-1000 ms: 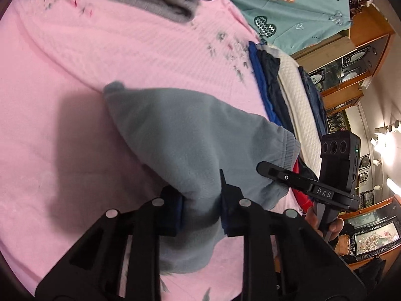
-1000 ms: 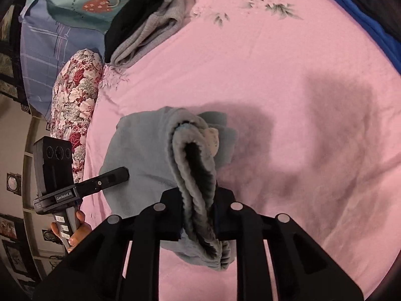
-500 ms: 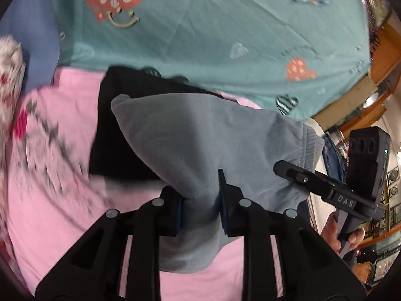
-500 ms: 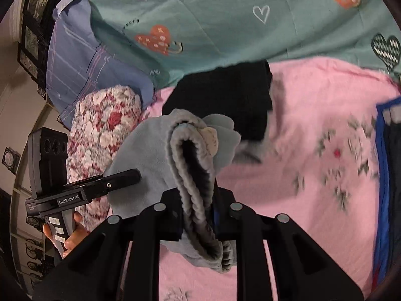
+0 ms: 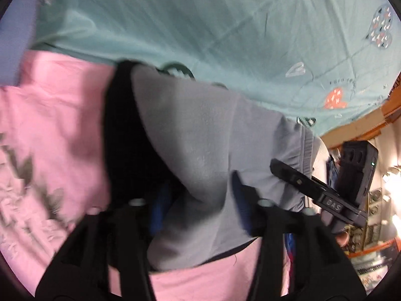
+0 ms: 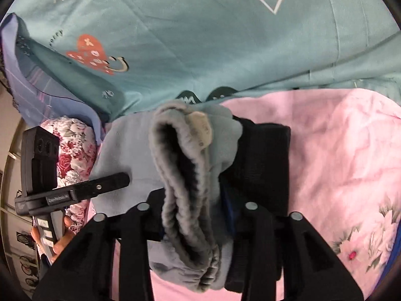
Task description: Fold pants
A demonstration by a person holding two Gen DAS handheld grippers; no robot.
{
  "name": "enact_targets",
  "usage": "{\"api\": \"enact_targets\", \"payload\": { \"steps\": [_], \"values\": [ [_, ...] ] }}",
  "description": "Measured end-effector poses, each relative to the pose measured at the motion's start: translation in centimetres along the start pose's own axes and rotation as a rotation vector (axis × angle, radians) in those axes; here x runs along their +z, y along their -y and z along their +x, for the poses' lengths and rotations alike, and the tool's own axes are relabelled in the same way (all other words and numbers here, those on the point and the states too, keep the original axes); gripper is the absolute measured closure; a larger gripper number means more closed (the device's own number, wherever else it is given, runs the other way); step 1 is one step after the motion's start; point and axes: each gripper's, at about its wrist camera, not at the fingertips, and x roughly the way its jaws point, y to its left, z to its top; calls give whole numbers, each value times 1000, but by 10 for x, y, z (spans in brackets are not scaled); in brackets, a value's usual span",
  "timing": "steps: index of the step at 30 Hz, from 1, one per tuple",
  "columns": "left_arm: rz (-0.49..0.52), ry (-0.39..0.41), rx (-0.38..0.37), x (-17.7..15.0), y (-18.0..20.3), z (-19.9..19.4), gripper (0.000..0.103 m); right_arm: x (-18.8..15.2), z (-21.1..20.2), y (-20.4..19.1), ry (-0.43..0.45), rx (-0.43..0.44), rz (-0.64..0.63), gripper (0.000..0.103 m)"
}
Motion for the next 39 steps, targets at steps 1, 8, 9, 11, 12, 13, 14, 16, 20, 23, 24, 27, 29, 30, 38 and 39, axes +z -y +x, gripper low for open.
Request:
{"api": "enact_targets", "payload": {
  "steps": [1, 8, 9, 11, 12, 13, 14, 16, 20, 23, 24, 27, 29, 30, 38, 39],
  "values": [
    [20, 46, 82, -3, 6, -16, 21, 0, -2, -4, -3, -9, -11, 63],
    [169, 312, 432, -74, 76, -131, 6, 0, -95, -40, 176, -216, -75, 29],
    [190, 343, 479, -88, 90, -142, 5, -5, -113, -46, 213, -248, -83, 23],
    [242, 420, 567, -138, 118, -168, 2, -22, -149, -62, 263, -292, -106, 20],
    [263, 458, 605, -168, 133, -178, 2, -37, -168, -73, 280, -308, -123, 19],
    [271, 476, 632, -192, 142, -184, 2, -50, -182, -78, 293, -319, -135, 19],
    [273, 490, 651, -216, 150, -188, 2, -67, -198, -85, 311, -332, -147, 19],
    [263, 505, 659, -265, 158, -191, 2, -114, -226, -98, 365, -357, -174, 4],
    [247, 502, 613, -328, 163, -182, 2, -222, -245, -110, 450, -410, -238, 1],
    [272, 521, 627, -349, 171, -168, 2, -283, -237, -109, 446, -424, -261, 1],
    [279, 529, 630, -352, 173, -164, 2, -295, -233, -108, 452, -434, -254, 1],
    [273, 563, 645, -350, 173, -156, 2, -315, -226, -107, 471, -445, -243, 1],
    [255, 576, 657, -342, 167, -148, 2, -314, -223, -107, 482, -454, -254, 1],
    [249, 578, 658, -338, 164, -145, 2, -312, -221, -107, 497, -473, -256, 1],
    [204, 479, 633, -319, 121, -85, 2, -309, -192, -79, 489, -486, -214, 1],
    [203, 474, 633, -320, 118, -79, 2, -310, -186, -75, 476, -496, -208, 1]
  ]
}}
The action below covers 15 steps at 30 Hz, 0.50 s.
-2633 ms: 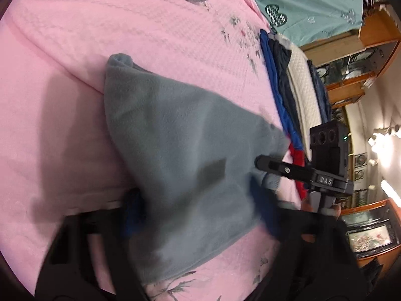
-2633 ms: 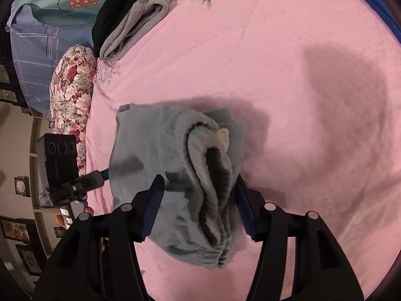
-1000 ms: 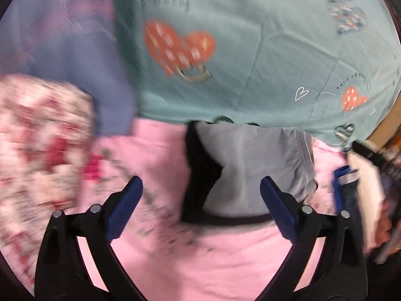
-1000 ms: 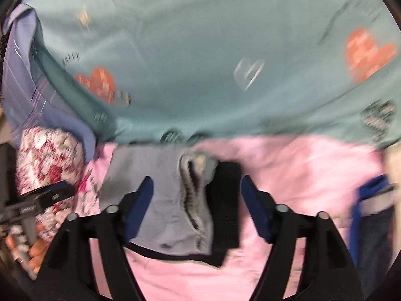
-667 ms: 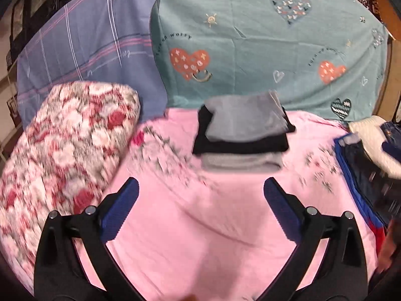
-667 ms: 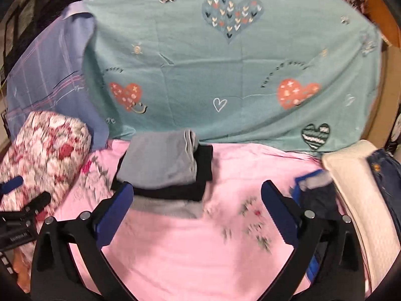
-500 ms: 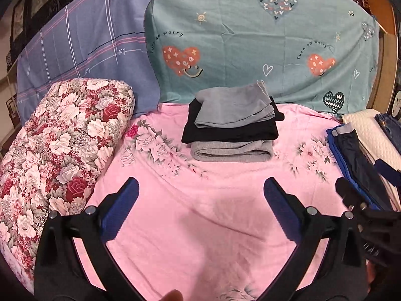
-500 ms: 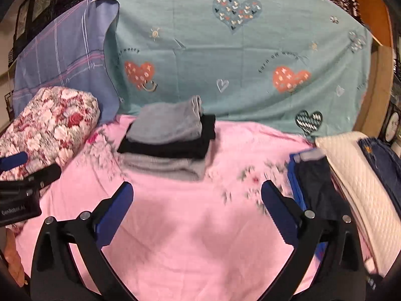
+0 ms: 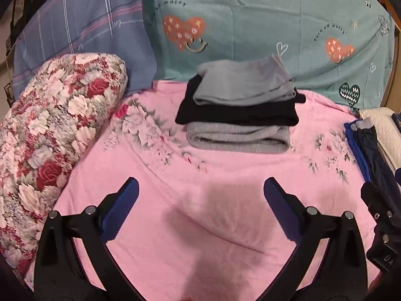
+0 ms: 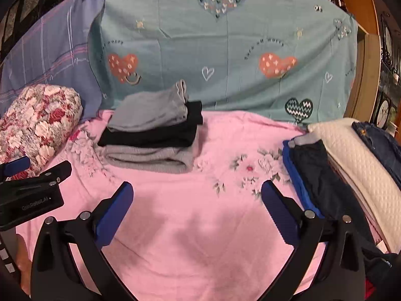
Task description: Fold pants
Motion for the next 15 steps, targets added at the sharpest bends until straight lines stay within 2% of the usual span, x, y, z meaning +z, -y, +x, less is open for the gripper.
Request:
{"api": "enact_targets", "payload": {
  "steps": [6, 15],
  "values": [
    [38, 10, 22, -12, 7, 9, 2, -14, 19, 3, -49, -25, 15, 1],
    [33, 13, 13, -14, 6, 8, 2, -22, 29, -1, -84, -33, 0, 1]
  ]
}}
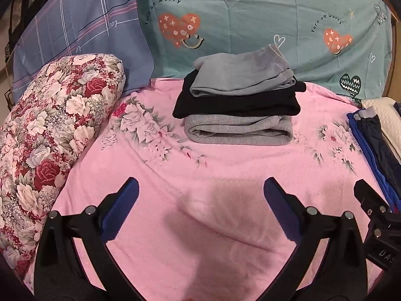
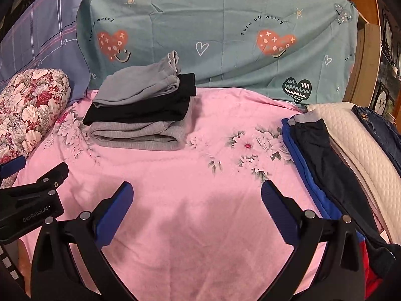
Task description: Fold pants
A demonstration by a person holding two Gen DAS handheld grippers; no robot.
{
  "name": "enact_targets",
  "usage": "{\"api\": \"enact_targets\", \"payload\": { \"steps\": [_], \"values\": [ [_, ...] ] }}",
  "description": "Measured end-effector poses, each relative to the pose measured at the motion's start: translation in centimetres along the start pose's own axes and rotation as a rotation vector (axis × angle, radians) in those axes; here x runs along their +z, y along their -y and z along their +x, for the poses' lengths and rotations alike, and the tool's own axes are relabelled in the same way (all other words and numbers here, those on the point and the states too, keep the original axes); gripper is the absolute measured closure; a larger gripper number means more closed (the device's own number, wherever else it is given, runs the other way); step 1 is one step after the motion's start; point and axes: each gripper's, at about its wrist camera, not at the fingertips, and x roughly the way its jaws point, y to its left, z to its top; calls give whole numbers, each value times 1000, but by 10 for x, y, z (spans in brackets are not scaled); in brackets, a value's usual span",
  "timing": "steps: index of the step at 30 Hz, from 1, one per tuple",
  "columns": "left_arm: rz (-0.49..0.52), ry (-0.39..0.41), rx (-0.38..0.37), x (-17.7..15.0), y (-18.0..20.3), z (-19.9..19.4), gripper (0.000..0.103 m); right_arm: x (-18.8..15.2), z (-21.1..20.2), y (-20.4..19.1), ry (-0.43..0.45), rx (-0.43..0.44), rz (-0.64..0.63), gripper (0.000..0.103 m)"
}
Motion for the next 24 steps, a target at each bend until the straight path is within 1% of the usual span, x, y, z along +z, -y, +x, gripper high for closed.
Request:
{"api": "enact_targets", "payload": {
  "steps": [11, 24],
  "values": [
    [0, -4, -15, -1, -1, 0, 2, -2, 7, -1, -28, 9, -12, 1],
    [1, -17, -32, -3, 1, 1, 2, -2, 6, -1, -28, 9, -14, 1]
  ]
}}
